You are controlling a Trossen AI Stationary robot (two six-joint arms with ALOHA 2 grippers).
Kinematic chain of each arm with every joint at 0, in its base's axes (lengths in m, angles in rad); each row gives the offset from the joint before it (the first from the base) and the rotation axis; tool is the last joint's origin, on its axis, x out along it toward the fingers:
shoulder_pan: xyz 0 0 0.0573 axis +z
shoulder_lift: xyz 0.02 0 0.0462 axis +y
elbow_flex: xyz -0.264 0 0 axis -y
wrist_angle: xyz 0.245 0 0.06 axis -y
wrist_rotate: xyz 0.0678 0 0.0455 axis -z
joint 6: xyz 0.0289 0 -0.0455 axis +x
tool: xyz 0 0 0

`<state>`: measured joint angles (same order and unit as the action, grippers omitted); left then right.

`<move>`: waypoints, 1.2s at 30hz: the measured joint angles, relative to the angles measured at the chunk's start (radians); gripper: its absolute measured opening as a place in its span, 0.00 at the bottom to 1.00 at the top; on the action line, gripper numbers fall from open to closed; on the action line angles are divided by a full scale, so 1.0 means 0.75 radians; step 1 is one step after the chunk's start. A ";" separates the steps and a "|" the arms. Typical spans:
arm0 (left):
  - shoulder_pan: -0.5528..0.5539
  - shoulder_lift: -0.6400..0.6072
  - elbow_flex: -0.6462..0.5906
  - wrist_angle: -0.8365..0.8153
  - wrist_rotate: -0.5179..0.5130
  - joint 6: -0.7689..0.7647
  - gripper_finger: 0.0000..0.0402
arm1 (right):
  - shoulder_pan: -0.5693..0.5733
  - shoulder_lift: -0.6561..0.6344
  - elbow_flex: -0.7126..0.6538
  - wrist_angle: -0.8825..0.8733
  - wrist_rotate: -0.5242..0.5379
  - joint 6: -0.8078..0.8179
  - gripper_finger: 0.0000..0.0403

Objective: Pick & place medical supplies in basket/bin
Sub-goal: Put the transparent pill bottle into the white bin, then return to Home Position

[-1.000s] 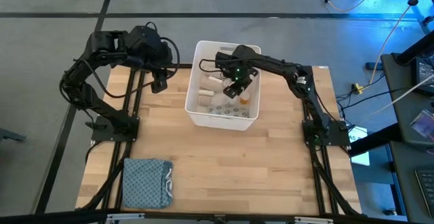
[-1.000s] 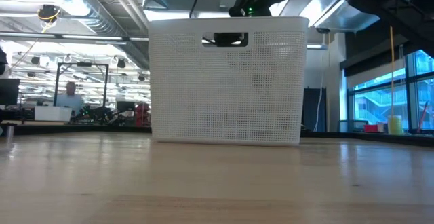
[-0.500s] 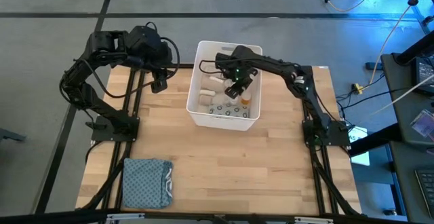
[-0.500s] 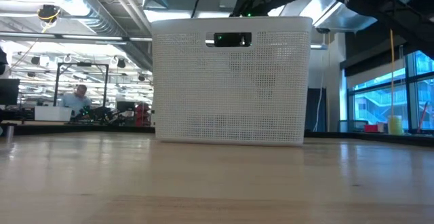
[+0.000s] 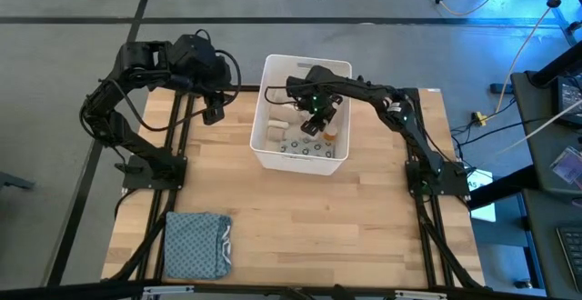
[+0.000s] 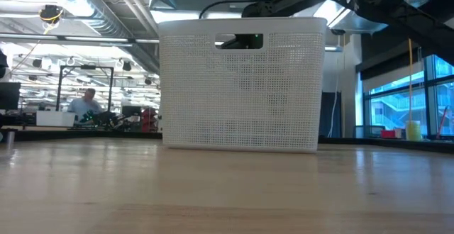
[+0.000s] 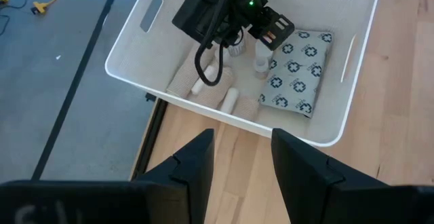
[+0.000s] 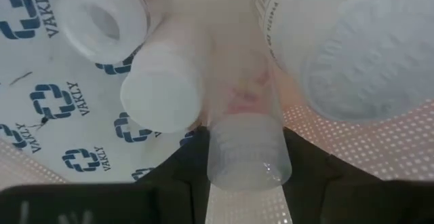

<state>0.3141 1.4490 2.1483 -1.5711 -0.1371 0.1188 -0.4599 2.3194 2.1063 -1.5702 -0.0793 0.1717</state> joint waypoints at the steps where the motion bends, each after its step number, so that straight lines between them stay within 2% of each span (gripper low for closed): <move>1: -0.001 0.000 0.000 0.000 0.000 0.000 0.35 | 0.000 0.000 0.000 0.000 0.000 -0.001 0.34; 21: 0.000 0.000 0.000 0.000 0.001 -0.001 0.35 | 0.000 0.031 0.001 -0.001 0.009 -0.062 0.34; 36: 0.000 0.000 0.000 0.000 0.001 -0.001 0.35 | 0.001 0.031 0.001 -0.002 -0.001 -0.101 0.46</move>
<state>0.3140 1.4490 2.1483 -1.5711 -0.1368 0.1181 -0.4595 2.3425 2.1067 -1.5715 -0.0801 0.0956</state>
